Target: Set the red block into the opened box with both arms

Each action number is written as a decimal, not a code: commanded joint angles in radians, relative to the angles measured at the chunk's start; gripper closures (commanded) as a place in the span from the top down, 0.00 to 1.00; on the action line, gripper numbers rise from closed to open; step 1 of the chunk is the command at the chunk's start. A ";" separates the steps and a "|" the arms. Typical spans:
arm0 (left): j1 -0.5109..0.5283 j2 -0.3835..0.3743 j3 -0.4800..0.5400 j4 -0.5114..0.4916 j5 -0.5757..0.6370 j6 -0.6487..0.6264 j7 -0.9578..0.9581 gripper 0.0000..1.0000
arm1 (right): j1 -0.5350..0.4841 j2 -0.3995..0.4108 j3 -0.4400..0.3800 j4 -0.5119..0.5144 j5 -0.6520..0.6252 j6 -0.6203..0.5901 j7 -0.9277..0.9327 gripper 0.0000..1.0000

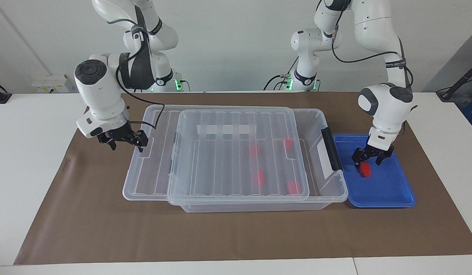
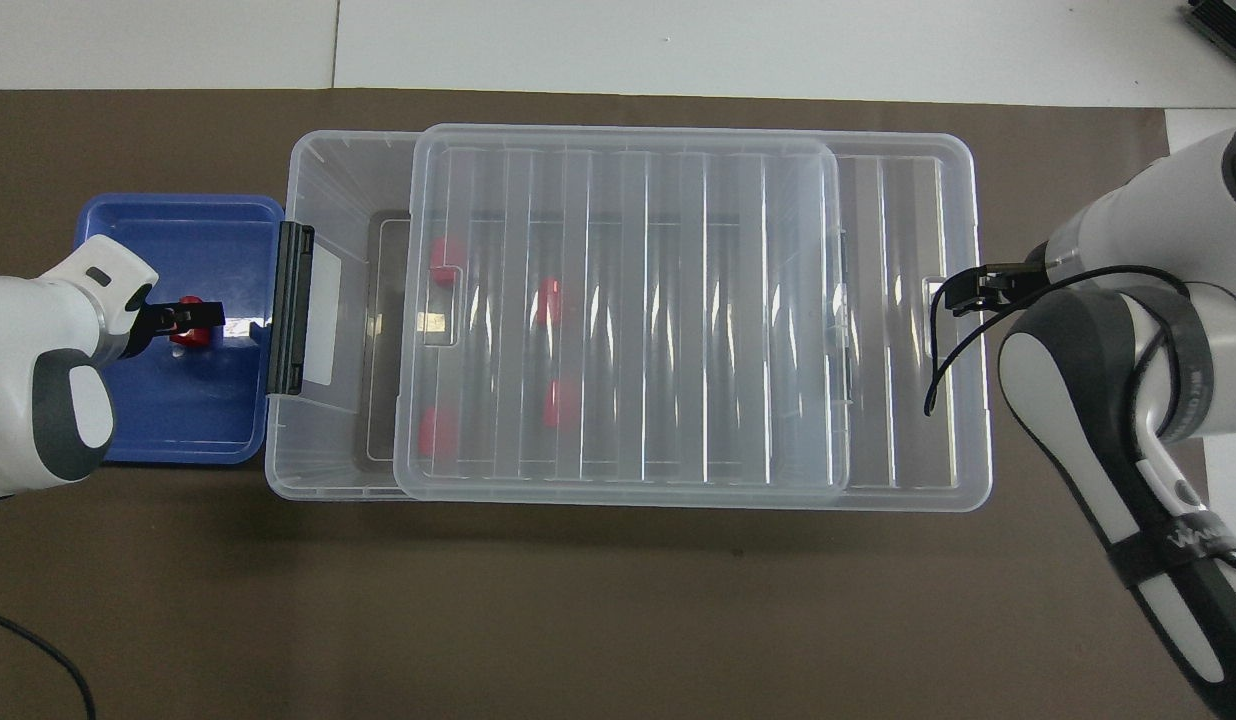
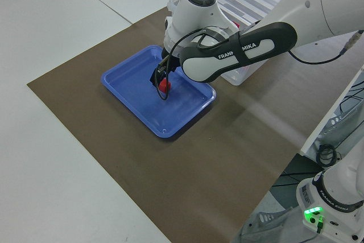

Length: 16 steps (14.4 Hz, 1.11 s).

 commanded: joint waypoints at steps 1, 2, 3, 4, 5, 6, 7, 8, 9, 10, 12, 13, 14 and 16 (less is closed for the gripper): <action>-0.008 0.020 0.003 -0.035 0.018 0.078 0.005 1.00 | -0.026 -0.023 0.008 -0.005 -0.037 -0.036 0.005 1.00; -0.008 0.020 0.003 -0.035 0.016 0.079 0.005 1.00 | -0.036 -0.023 0.008 -0.005 -0.037 -0.039 0.005 1.00; -0.008 0.020 0.003 -0.035 0.018 0.081 0.005 1.00 | -0.042 -0.023 0.008 -0.008 -0.037 -0.039 0.005 1.00; -0.008 0.020 0.003 -0.036 0.018 0.082 0.005 1.00 | -0.045 -0.025 0.008 -0.011 -0.039 -0.039 0.005 1.00; -0.008 0.020 0.003 -0.036 0.016 0.085 0.003 0.85 | -0.046 -0.026 0.008 -0.012 -0.043 -0.039 0.005 1.00; -0.008 0.020 0.003 -0.036 0.016 0.085 0.000 0.65 | -0.051 -0.026 0.008 -0.014 -0.045 -0.039 0.005 1.00; -0.008 0.020 0.003 -0.035 0.016 0.084 -0.004 0.37 | -0.051 -0.026 0.008 -0.015 -0.045 -0.039 0.005 1.00; -0.008 0.020 0.003 -0.032 0.016 0.081 -0.006 0.12 | -0.053 -0.026 0.008 -0.017 -0.047 -0.039 0.005 1.00; -0.008 0.020 0.003 -0.032 0.016 0.079 -0.006 0.00 | -0.053 -0.028 0.008 -0.017 -0.063 -0.039 0.004 1.00; -0.008 0.020 0.003 -0.030 0.016 0.076 -0.006 0.00 | -0.053 -0.031 0.009 -0.017 -0.094 -0.041 0.004 1.00; -0.010 0.022 0.003 -0.018 0.007 0.056 -0.015 0.00 | -0.054 -0.031 0.008 -0.017 -0.122 -0.053 0.004 1.00; -0.014 0.022 0.001 0.005 0.004 0.015 -0.033 0.00 | -0.056 -0.031 0.008 -0.017 -0.123 -0.055 0.002 1.00; -0.036 0.013 0.003 0.047 0.004 -0.067 -0.061 0.00 | -0.065 -0.031 0.008 -0.017 -0.129 -0.055 0.002 1.00; -0.057 -0.007 0.001 0.219 0.004 -0.339 -0.124 0.00 | -0.065 -0.033 0.008 -0.015 -0.161 -0.055 0.002 1.00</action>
